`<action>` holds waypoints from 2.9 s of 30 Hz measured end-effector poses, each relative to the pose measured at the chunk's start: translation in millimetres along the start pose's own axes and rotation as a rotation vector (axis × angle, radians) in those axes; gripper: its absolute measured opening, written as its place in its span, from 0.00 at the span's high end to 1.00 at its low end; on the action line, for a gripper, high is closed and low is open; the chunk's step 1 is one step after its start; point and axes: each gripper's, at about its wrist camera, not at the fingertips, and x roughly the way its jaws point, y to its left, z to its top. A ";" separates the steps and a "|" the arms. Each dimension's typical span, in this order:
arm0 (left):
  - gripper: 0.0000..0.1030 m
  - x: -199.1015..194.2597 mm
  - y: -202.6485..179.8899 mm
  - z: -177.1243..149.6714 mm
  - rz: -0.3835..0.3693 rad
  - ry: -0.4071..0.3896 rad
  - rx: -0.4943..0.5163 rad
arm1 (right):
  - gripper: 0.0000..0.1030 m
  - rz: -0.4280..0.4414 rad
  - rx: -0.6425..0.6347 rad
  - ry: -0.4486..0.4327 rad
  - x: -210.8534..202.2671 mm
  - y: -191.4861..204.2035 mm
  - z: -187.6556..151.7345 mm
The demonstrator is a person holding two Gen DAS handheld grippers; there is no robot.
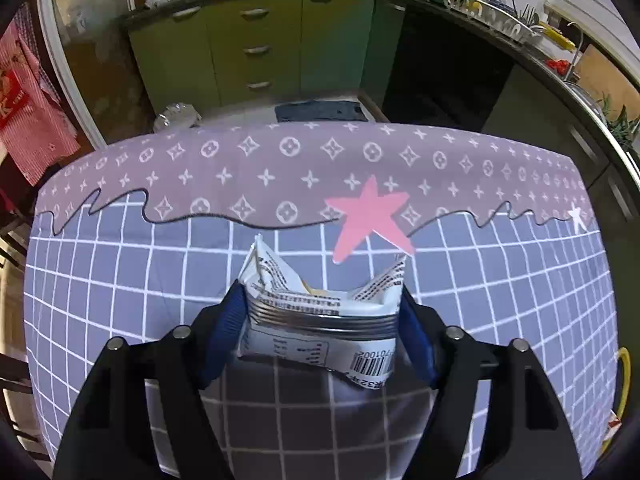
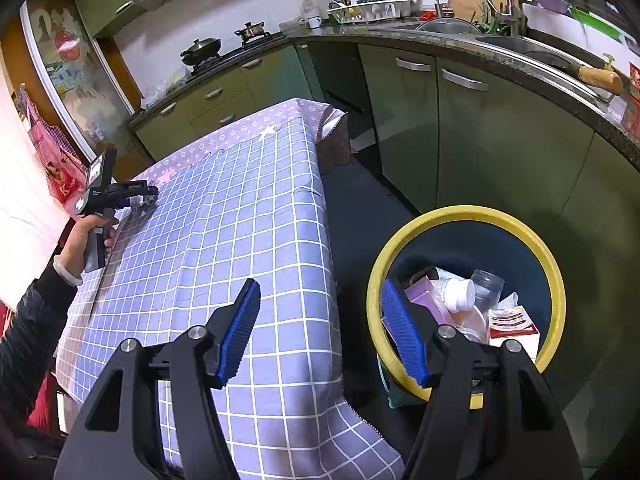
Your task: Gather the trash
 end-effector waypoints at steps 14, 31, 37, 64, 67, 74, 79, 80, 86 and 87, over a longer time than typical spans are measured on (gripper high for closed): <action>0.39 -80.5 -28.8 -31.7 -0.147 -0.022 0.136 | 0.31 -0.005 -0.015 -0.027 -14.1 0.2 -2.2; 0.38 -192.2 -297.4 -139.0 -0.609 0.091 0.626 | 0.29 -0.295 0.186 -0.156 -109.7 -112.6 -62.9; 0.38 -183.0 -401.1 -175.7 -0.660 0.132 0.741 | 0.29 -0.298 0.250 -0.164 -121.3 -148.3 -86.3; 0.17 -156.8 -427.9 -190.0 -0.665 0.139 0.724 | 0.27 -0.274 0.303 -0.160 -127.5 -170.1 -109.8; 0.17 -182.5 -376.5 -188.1 -0.688 0.076 0.681 | 0.26 -0.254 0.271 -0.148 -121.8 -153.9 -105.0; 0.06 -252.4 -219.7 -198.8 -0.632 -0.250 0.499 | 0.20 -0.166 0.162 -0.135 -105.2 -94.0 -90.4; 0.06 -275.2 -105.7 -227.0 -0.426 -0.372 0.302 | 0.11 -0.094 0.001 -0.127 -90.8 -19.6 -79.1; 0.06 -277.3 -90.0 -231.5 -0.397 -0.378 0.271 | 0.08 -0.083 -0.024 -0.130 -89.2 -7.5 -78.1; 0.06 -309.3 -5.3 -274.4 -0.170 -0.488 0.145 | 0.04 0.017 -0.158 -0.145 -84.5 68.4 -77.0; 0.06 -312.4 0.0 -278.7 -0.146 -0.488 0.142 | 0.04 0.017 -0.180 -0.149 -84.9 79.5 -78.8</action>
